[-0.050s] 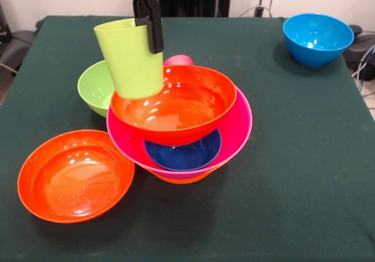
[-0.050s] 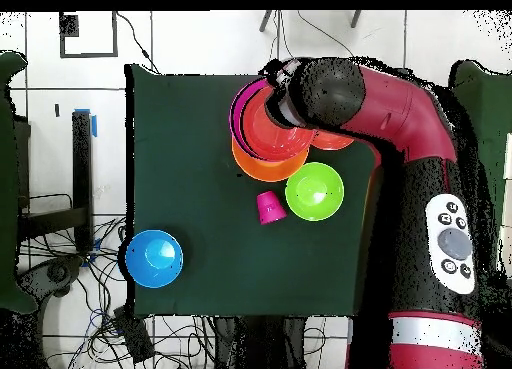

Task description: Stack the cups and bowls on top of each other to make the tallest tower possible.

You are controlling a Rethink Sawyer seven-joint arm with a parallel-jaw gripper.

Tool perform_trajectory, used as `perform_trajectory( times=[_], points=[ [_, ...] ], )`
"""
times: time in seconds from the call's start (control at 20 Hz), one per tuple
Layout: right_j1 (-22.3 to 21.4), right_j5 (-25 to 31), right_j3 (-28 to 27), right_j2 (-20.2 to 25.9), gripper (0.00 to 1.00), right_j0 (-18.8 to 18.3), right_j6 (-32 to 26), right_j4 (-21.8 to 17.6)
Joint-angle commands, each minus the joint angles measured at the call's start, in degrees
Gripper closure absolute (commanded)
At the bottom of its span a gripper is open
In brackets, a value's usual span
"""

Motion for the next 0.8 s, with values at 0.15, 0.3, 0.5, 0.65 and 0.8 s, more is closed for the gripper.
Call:
perform_trajectory(
  times=[0.15, 0.3, 0.5, 0.65, 0.8],
  points=[
    [4.4, -2.9, 6.7, 1.9, 1.0, 1.1, 3.2, 0.2],
    [4.4, -2.7, 6.9, 2.1, 1.0, 1.2, 3.2, 0.4],
    [4.9, -1.9, 7.5, 3.1, 1.0, 0.6, 2.0, 1.0],
    [5.7, -1.6, 7.6, 3.8, 1.0, 0.2, 0.7, 1.3],
    [6.1, 1.9, 5.3, 0.6, 1.0, 2.9, 3.9, -0.2]
  ],
)
